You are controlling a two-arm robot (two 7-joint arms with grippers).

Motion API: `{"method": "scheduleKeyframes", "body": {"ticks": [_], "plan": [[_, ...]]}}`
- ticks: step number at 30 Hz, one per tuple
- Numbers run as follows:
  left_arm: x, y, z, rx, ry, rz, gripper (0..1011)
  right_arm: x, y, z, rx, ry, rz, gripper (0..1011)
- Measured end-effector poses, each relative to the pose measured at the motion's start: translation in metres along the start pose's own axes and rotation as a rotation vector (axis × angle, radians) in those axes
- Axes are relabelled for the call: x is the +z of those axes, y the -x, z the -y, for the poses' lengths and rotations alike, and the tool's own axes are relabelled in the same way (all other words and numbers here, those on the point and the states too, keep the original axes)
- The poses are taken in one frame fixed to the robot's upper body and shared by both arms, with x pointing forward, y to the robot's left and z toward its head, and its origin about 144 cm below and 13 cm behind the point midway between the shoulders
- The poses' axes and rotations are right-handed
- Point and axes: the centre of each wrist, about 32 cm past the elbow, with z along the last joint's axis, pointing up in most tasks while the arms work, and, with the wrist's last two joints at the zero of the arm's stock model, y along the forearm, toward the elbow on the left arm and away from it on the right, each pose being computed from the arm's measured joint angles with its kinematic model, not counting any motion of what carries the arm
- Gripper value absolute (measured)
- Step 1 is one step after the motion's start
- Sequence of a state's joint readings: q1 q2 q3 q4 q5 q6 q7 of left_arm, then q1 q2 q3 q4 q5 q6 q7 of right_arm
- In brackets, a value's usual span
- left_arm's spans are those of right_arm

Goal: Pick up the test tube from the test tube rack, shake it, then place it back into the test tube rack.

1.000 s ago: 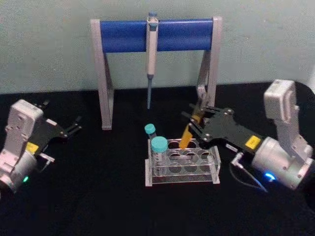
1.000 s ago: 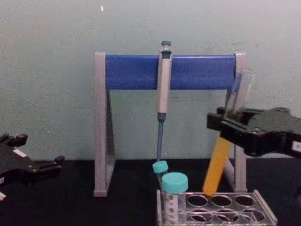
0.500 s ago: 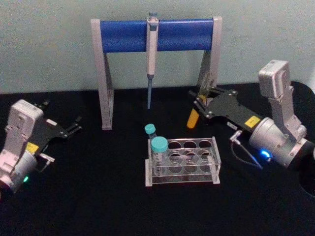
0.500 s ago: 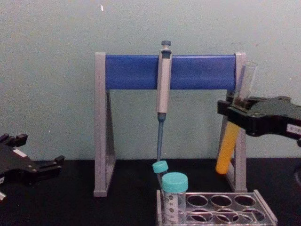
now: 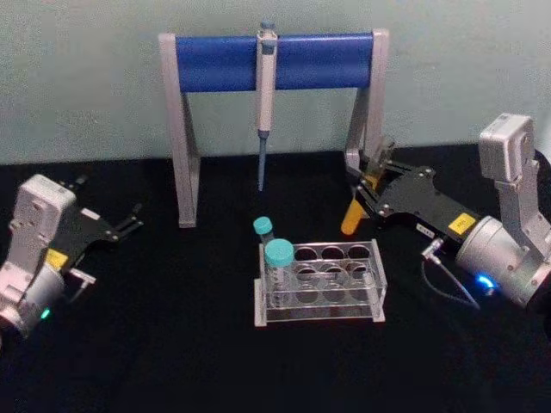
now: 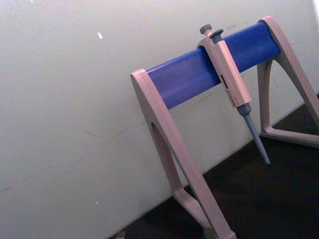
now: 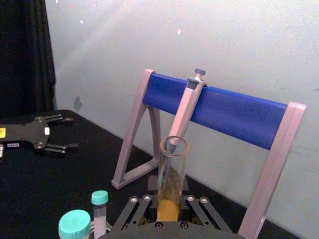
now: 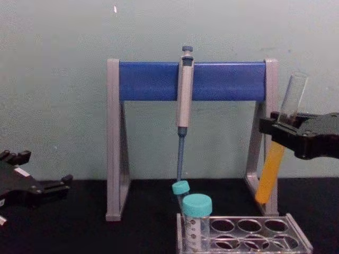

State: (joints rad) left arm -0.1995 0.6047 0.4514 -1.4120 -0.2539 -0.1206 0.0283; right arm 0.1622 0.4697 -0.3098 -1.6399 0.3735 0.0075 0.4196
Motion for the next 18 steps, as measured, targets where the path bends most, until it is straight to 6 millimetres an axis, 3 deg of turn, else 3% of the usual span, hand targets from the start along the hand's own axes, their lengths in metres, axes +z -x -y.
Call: {"method": "scheduleKeyframes", "body": {"ticks": [18], "plan": [[0.0000,0.0000,0.0000,0.000,0.000,0.000,1001,-0.0004,-0.0007,-0.0012,-0.002,0.000,0.001,226]]}}
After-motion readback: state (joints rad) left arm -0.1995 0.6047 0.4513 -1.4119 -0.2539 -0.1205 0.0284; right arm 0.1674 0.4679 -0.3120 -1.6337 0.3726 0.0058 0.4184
